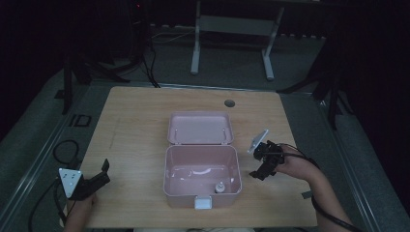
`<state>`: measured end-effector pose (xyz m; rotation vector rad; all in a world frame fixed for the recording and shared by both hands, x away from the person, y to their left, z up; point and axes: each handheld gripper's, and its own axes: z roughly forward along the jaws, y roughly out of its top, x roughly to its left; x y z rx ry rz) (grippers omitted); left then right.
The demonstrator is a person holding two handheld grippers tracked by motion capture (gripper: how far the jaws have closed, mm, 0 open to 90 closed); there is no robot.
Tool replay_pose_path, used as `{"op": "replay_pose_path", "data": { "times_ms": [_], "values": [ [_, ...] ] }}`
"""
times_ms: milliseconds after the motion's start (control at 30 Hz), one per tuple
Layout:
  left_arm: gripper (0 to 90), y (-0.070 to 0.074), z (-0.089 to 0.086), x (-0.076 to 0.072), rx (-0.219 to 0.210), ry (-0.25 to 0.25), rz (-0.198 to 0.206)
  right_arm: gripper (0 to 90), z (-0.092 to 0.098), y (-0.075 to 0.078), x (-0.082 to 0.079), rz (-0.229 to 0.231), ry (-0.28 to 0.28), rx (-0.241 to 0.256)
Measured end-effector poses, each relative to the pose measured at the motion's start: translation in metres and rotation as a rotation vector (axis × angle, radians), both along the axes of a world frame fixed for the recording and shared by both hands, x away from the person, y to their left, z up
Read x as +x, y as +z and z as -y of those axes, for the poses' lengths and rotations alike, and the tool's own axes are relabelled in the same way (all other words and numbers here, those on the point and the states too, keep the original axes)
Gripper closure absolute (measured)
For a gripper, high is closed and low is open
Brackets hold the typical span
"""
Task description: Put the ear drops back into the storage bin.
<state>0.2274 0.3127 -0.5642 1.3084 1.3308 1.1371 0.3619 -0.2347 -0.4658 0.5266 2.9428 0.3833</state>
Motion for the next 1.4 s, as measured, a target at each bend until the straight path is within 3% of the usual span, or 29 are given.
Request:
{"op": "replay_pose_path", "data": {
  "times_ms": [233, 267, 433, 500, 533, 633, 667, 767, 833, 1033, 1100, 1400],
  "values": [
    [2.4, 0.000, 0.000, 0.000, -0.001, -0.001, 0.000, 12.9, 0.013, -0.011, -0.005, 0.089, -0.072, 0.122],
    [2.4, 0.000, 0.000, 0.000, -0.001, -0.001, 0.000, 12.9, 0.018, -0.016, -0.006, 0.121, -0.093, 0.153],
    [2.4, 0.000, 0.000, 0.000, -0.001, 0.000, 0.000, 12.9, 0.030, -0.028, -0.009, 0.179, -0.157, 0.209],
    [2.4, 0.000, 0.000, 0.000, -0.001, 0.000, 0.000, 12.9, 0.032, -0.031, -0.009, 0.183, -0.167, 0.226],
    [2.4, 0.000, 0.000, 0.000, -0.001, 0.000, -0.001, 12.9, 0.037, -0.037, -0.011, 0.205, -0.198, 0.252],
    [2.4, 0.000, 0.000, 0.000, -0.001, 0.000, -0.001, 12.9, 0.040, -0.042, -0.012, 0.226, -0.221, 0.268],
    [2.4, 0.000, 0.000, 0.000, -0.001, -0.001, -0.001, 12.9, 0.043, -0.048, -0.013, 0.259, -0.269, 0.307],
    [2.4, 0.000, 0.000, 0.000, -0.001, -0.001, 0.000, 12.8, 0.048, -0.053, -0.015, 0.310, -0.324, 0.355],
    [2.4, 0.000, 0.000, 0.000, -0.001, -0.001, -0.001, 12.8, 0.051, -0.057, -0.015, 0.316, -0.358, 0.395],
    [2.4, 0.000, 0.000, 0.000, -0.002, -0.001, 0.000, 12.8, 0.057, -0.065, -0.019, 0.423, -0.435, 0.403],
    [2.4, 0.000, 0.000, 0.000, -0.001, -0.001, 0.000, 12.9, 0.061, -0.066, -0.021, 0.460, -0.485, 0.431],
    [2.4, 0.000, 0.000, 0.000, -0.003, -0.001, -0.001, 12.9, 0.076, -0.072, -0.026, 0.559, -0.632, 0.480]
  ]
}}
